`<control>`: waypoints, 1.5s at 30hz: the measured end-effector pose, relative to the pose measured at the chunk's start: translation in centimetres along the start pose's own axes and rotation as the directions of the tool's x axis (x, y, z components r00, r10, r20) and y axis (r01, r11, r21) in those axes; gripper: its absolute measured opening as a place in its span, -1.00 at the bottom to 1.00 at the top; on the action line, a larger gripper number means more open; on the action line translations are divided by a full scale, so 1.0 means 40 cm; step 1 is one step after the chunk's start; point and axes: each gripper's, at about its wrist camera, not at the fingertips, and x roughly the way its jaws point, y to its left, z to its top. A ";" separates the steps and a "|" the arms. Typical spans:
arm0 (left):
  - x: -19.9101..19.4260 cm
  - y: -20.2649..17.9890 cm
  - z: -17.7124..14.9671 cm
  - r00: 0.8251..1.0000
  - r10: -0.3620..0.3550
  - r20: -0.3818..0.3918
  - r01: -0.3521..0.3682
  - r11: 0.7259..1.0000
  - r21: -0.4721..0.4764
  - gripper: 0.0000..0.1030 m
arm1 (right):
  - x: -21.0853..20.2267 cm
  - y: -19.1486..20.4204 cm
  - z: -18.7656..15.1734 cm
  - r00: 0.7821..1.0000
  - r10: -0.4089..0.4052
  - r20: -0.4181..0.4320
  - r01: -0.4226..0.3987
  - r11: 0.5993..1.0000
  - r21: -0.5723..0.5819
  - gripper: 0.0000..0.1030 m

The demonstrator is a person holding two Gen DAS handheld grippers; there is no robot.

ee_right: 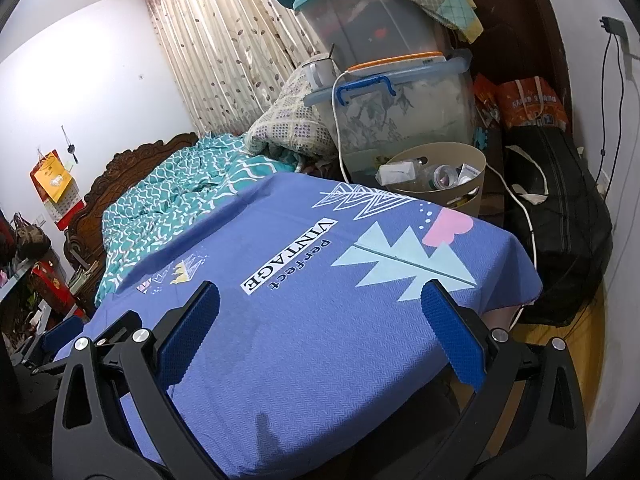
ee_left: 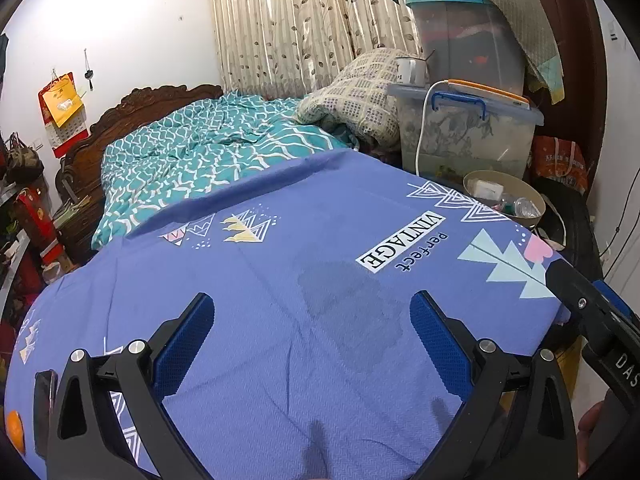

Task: Collect trash

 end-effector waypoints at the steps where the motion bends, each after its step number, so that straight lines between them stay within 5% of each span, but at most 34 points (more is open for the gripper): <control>1: 0.000 -0.001 0.000 1.000 0.000 -0.002 0.000 1.000 0.001 0.84 | 0.002 0.000 -0.001 1.000 0.001 -0.001 -0.001 1.000 0.000 0.94; 45: 0.027 -0.030 -0.019 0.999 -0.010 -0.047 0.012 0.998 0.056 0.84 | -0.003 -0.006 -0.008 1.000 0.000 0.012 0.000 1.000 0.001 0.94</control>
